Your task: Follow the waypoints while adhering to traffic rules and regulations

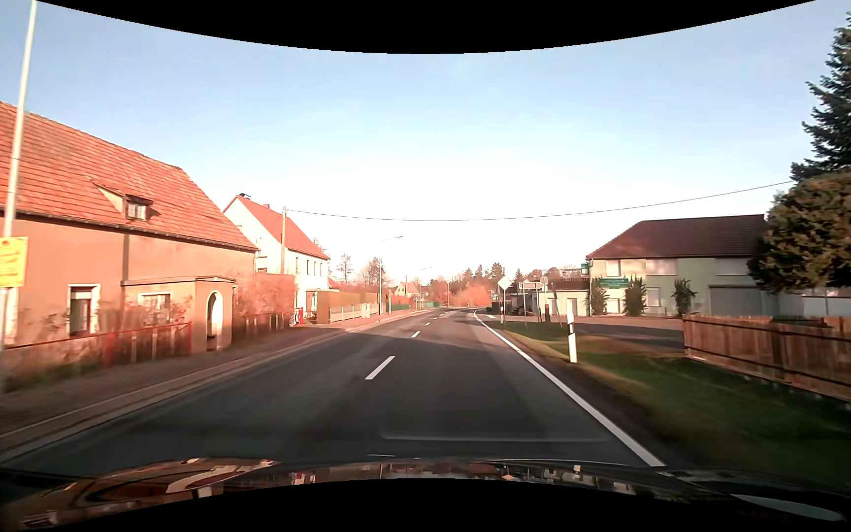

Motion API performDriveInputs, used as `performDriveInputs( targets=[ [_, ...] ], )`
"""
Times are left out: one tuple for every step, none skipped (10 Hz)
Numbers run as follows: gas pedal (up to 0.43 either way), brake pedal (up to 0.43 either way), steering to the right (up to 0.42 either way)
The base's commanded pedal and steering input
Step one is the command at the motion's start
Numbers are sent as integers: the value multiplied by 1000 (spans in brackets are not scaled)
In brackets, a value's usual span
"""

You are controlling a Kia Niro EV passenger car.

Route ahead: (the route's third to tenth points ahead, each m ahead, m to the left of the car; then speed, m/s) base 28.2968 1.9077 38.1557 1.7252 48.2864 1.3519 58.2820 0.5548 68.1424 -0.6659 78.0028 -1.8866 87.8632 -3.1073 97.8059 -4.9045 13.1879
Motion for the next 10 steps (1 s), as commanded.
performDriveInputs(
  targets=[
    [87,0,-3],
    [87,0,-4],
    [87,0,-4],
    [87,0,-4],
    [87,0,-3],
    [98,0,0],
    [98,0,1],
    [98,0,1],
    [98,0,0],
    [98,0,0]
  ],
)
